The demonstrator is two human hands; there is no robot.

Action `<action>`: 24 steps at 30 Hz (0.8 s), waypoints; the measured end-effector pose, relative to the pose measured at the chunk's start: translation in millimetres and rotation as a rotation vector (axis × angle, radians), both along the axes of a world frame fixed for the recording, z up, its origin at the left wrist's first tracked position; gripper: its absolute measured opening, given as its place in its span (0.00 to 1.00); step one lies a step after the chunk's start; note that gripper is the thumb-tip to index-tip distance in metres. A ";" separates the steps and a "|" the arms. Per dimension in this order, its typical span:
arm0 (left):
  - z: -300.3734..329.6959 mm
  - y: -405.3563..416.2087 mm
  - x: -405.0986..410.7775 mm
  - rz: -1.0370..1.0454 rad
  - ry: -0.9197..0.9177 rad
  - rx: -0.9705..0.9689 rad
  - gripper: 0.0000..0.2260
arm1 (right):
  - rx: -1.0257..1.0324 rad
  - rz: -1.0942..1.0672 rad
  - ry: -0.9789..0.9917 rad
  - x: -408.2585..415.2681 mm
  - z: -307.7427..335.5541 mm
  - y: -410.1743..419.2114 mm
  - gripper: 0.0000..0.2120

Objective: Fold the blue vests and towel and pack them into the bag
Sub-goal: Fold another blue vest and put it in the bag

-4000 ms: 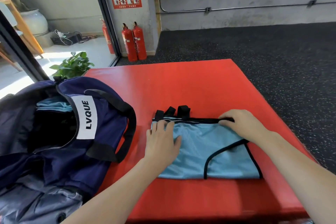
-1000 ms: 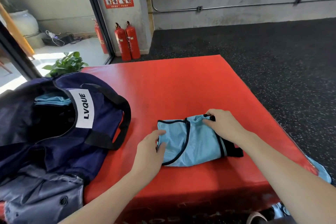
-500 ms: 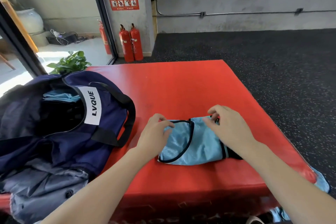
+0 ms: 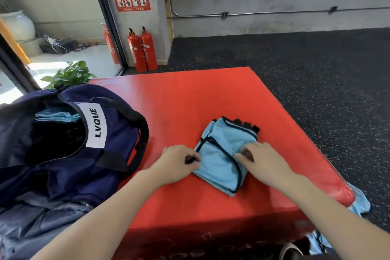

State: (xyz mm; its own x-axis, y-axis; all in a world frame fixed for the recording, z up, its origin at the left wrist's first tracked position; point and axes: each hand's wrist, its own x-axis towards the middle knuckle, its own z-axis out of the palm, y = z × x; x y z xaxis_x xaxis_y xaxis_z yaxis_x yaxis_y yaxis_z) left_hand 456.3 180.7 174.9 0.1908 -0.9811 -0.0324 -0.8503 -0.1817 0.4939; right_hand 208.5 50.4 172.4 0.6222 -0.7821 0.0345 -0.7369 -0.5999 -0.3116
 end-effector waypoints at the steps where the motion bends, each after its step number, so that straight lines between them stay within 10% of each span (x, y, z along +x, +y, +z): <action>1: -0.4 3.6 -4.9 -0.039 0.004 -0.003 0.10 | -0.030 0.005 0.008 -2.9 -1.5 -5.5 0.19; 11: -13.8 14.1 -13.5 -0.197 -0.039 -0.207 0.08 | -0.031 0.381 -0.101 8.1 -13.2 26.6 0.18; 24: -13.3 16.5 -15.4 -0.173 -0.031 -0.177 0.09 | 0.152 0.256 -0.267 14.3 -15.8 27.2 0.04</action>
